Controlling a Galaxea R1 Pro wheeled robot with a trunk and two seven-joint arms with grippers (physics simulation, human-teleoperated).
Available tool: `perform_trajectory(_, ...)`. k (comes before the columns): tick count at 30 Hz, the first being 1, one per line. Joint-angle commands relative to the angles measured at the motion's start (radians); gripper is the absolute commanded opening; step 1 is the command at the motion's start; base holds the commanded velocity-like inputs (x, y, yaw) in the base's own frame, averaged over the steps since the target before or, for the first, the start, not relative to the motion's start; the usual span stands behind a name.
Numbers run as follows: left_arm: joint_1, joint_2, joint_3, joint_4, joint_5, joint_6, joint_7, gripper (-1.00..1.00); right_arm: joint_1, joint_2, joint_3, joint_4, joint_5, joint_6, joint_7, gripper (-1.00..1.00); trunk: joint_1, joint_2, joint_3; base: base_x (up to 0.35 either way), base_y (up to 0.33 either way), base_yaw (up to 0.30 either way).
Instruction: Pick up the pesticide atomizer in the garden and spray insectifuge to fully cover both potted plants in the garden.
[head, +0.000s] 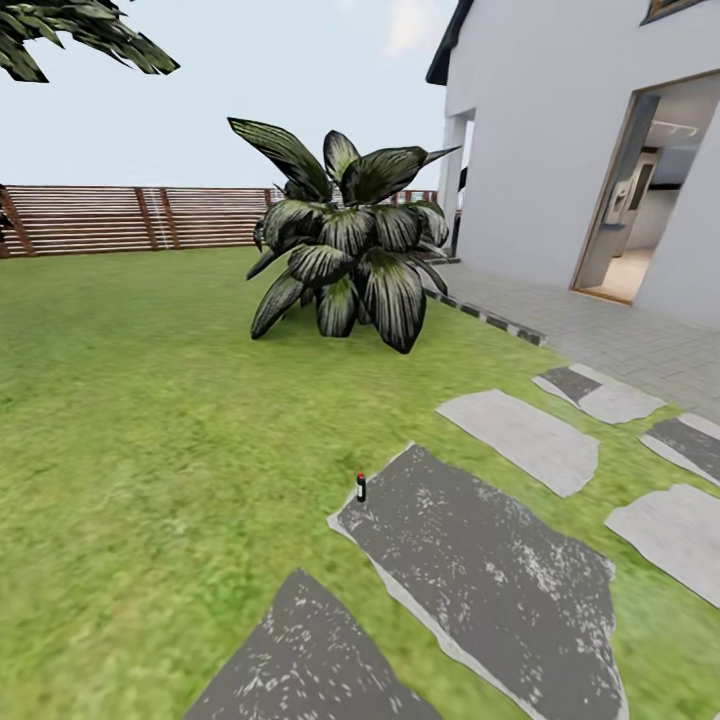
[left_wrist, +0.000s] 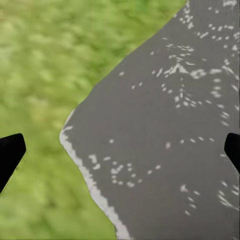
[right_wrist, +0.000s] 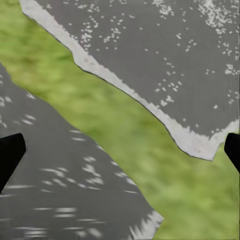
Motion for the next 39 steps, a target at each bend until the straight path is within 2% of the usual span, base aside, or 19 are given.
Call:
perform_trajectory(1,-0.001,0.000,0.003,0.002,-0.002,-0.003,0.000,1.00,0.000,0.000,-0.001,0.000,0.000,-0.003,0.000,1.00,0.000,0.000,-0.001,0.292,0.203,0.000)
perform_trajectory(22,-0.001,0.000,0.003,0.002,0.001,-0.003,0.000,1.00,0.000,0.000,-0.004,0.000,-0.001,-0.003,-0.001,1.00,0.000,0.000,0.000,0.290,0.219,-0.009)
perform_trajectory(39,-0.001,0.000,0.001,0.002,0.001,-0.003,0.000,1.00,0.000,0.000,-0.004,0.000,-0.001,-0.002,0.000,1.00,0.000,0.000,0.010,0.191,0.286,-0.214)
